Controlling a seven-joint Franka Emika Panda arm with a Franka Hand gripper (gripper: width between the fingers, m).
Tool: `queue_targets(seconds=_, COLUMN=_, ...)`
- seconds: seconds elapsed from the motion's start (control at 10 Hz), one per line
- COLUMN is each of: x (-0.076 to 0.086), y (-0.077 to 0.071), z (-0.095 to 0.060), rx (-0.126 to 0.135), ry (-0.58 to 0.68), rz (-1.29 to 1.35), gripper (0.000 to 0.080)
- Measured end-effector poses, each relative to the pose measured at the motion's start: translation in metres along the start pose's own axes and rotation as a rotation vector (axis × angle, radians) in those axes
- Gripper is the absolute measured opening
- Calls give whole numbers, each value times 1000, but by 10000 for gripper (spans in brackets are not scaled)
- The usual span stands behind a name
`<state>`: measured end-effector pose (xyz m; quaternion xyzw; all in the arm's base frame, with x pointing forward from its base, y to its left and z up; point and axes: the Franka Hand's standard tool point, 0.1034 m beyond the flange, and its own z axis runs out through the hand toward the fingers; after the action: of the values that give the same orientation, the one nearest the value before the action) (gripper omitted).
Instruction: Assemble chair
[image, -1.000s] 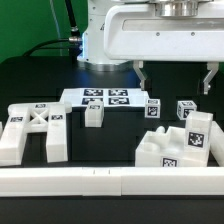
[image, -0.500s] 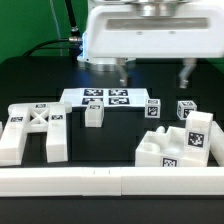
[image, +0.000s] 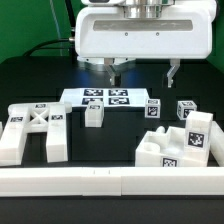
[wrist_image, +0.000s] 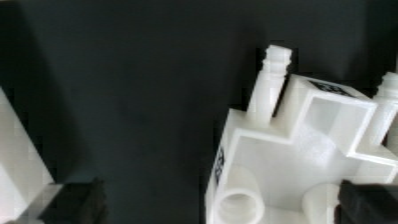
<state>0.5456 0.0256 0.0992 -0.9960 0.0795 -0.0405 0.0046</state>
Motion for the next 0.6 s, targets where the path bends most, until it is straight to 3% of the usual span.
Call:
queue_targets(seconds=0.1, x=-7, y=9, z=4, rx=-4, ry=6, rz=-38, gripper=649)
queue_targets(seconds=0.3, x=-25, y=54, z=15, rx=-20, ry=-6, rz=-118, gripper=649)
queue_targets(seconds=0.6, x=-30, y=105, z=24, rx=-38, ry=-13, rz=-166, gripper=649)
